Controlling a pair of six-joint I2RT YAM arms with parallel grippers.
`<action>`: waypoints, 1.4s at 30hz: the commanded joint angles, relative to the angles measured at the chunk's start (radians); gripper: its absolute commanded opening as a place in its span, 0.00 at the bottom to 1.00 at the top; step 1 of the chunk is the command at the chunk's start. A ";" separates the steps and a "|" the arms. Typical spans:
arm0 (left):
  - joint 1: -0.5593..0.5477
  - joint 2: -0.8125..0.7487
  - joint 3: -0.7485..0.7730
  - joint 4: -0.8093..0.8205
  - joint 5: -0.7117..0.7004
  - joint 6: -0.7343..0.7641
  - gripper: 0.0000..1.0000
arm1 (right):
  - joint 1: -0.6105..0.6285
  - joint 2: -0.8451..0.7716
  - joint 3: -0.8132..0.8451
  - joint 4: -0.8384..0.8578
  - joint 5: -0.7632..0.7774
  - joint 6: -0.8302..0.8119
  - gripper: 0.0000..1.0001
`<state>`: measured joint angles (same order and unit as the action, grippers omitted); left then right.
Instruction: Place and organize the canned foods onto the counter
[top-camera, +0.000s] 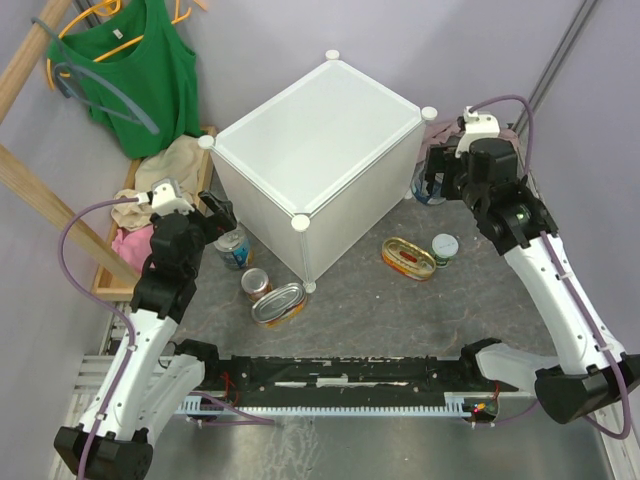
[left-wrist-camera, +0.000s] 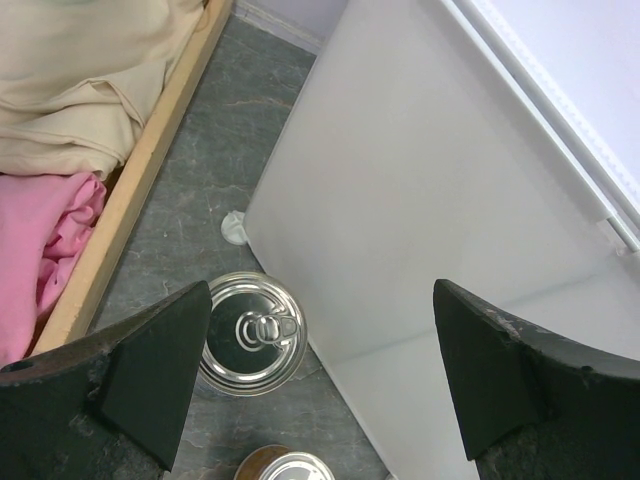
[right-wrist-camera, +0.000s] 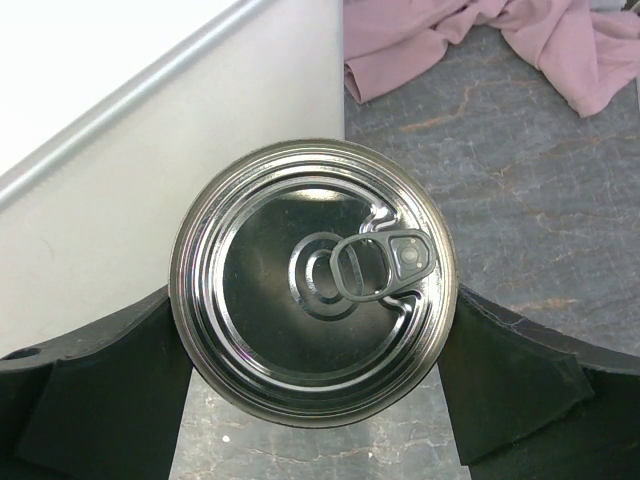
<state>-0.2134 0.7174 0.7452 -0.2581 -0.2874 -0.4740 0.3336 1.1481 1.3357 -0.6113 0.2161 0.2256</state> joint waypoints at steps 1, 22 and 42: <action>0.005 -0.020 -0.007 0.026 -0.024 -0.026 0.97 | 0.003 -0.044 0.137 0.184 -0.015 -0.009 0.16; 0.005 -0.010 -0.004 0.031 -0.025 -0.028 0.97 | 0.006 0.061 0.295 0.266 -0.111 0.041 0.14; 0.005 -0.003 -0.010 0.041 -0.020 -0.035 0.96 | 0.009 0.132 0.412 0.312 -0.168 0.056 0.11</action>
<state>-0.2134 0.7193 0.7380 -0.2588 -0.2874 -0.4816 0.3382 1.2907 1.6661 -0.5640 0.0731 0.2604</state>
